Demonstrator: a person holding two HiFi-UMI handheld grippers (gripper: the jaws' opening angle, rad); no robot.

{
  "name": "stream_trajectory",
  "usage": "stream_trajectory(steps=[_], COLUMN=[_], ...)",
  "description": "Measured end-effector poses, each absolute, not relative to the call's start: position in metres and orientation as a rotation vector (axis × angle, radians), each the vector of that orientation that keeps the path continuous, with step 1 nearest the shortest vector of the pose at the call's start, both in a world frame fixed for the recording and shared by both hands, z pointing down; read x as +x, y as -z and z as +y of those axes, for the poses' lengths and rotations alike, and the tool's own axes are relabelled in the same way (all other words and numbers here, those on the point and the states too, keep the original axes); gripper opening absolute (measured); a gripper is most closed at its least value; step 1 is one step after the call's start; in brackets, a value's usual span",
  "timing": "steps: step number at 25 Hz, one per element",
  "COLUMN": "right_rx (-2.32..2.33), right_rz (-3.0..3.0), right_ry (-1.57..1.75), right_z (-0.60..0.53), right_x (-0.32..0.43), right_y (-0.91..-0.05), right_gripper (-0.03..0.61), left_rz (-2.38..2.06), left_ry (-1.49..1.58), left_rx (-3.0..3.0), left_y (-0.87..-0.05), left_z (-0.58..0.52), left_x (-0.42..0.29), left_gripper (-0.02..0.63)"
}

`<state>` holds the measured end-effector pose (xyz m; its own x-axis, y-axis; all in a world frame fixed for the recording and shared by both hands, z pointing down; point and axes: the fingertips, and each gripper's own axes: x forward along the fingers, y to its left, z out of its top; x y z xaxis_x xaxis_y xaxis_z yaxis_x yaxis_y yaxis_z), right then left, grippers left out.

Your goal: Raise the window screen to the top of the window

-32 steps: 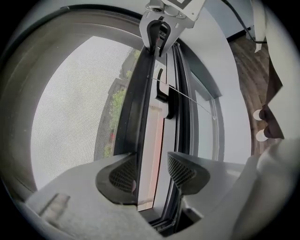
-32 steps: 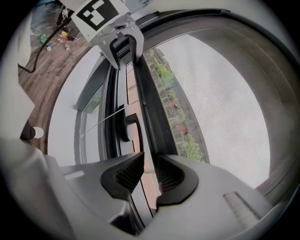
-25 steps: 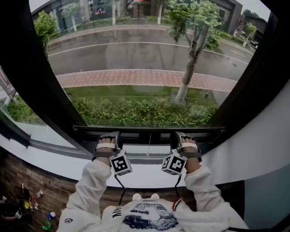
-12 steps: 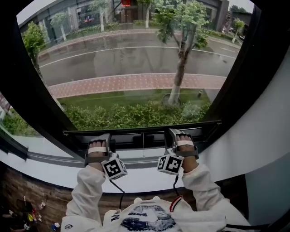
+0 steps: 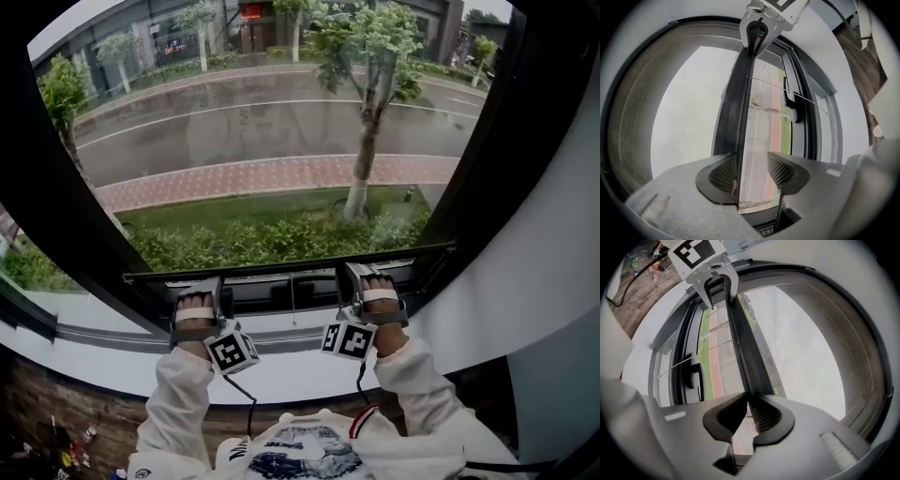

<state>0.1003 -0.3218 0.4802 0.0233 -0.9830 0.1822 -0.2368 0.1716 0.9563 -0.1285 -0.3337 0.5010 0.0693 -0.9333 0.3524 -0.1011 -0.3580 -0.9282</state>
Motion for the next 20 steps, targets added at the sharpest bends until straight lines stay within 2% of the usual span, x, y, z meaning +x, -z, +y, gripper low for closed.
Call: stream_trajectory(steps=[15,20], right_rx=[1.281,1.348], right_rz=[-1.387,-1.346], right_ry=[0.972,1.049], right_z=[-0.324,-0.329], right_x=[0.1,0.101], right_y=[-0.458,-0.427], right_gripper=[0.046,0.055], left_rz=[1.075,1.13], left_ry=[1.341,1.269], left_rx=[-1.562,-1.483], left_y=[-0.478,-0.447], left_z=[-0.336,-0.342], left_x=[-0.129,-0.128], left_gripper=[0.21,0.21])
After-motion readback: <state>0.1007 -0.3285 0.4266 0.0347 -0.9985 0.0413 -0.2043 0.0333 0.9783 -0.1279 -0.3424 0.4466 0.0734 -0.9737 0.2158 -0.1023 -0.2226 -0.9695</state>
